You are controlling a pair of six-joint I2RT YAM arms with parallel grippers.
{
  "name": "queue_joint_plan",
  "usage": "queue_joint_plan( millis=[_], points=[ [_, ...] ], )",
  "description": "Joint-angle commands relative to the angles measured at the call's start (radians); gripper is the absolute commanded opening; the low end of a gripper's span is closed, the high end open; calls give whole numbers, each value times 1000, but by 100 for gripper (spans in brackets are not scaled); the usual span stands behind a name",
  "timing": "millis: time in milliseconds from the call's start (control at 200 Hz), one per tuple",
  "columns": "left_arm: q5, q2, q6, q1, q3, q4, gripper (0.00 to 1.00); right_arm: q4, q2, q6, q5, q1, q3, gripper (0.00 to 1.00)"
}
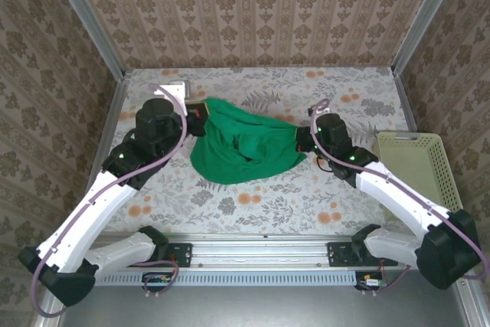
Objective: Fold the inside-out t-shirt
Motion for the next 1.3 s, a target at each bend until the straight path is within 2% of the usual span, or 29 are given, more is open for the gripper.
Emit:
queue_joint_plan(
  millis=[0, 40, 85, 175, 265, 385, 500, 715, 820, 935, 970, 1010, 1035, 1150, 1295],
  points=[
    [190, 98, -88, 91, -96, 14, 0, -80, 82, 11, -17, -3, 19, 19],
    [256, 126, -97, 110, -111, 32, 0, -92, 92, 14, -2, -3, 23, 36],
    [291, 163, -106, 120, -115, 29, 0, -101, 86, 11, 2, -2, 23, 49],
    [304, 206, -108, 124, -130, 31, 0, -105, 51, -10, 28, 28, 21, 65],
    [321, 222, -123, 138, -150, 58, 0, -72, 20, -44, 32, 115, 10, 77],
    [346, 222, -143, 160, -169, 94, 0, 64, 43, -48, -18, 279, -29, 85],
    [354, 208, -148, 177, -175, 104, 0, 160, 161, -24, -34, 399, -19, 88],
    [384, 182, -165, 229, -168, 106, 0, 194, 390, -63, 85, 475, 47, 89],
    [396, 186, -176, 235, -156, 111, 0, 188, 460, -78, 117, 474, 80, 84],
    [402, 187, -171, 239, -137, 101, 0, 139, 524, -81, 188, 474, 139, 70],
    [402, 190, -165, 242, -127, 89, 0, 132, 527, -81, 223, 474, 146, 59],
    [397, 197, -160, 247, -114, 63, 0, 136, 515, -91, 250, 475, 144, 38],
    [394, 200, -156, 252, -103, 47, 0, 136, 505, -98, 267, 474, 143, 30],
    [405, 204, -146, 286, -75, 1, 0, 100, 430, -141, 315, 465, 150, 0],
    [412, 172, -113, 339, -17, -45, 0, 12, 292, -193, 308, 432, 199, 0]
  ],
)
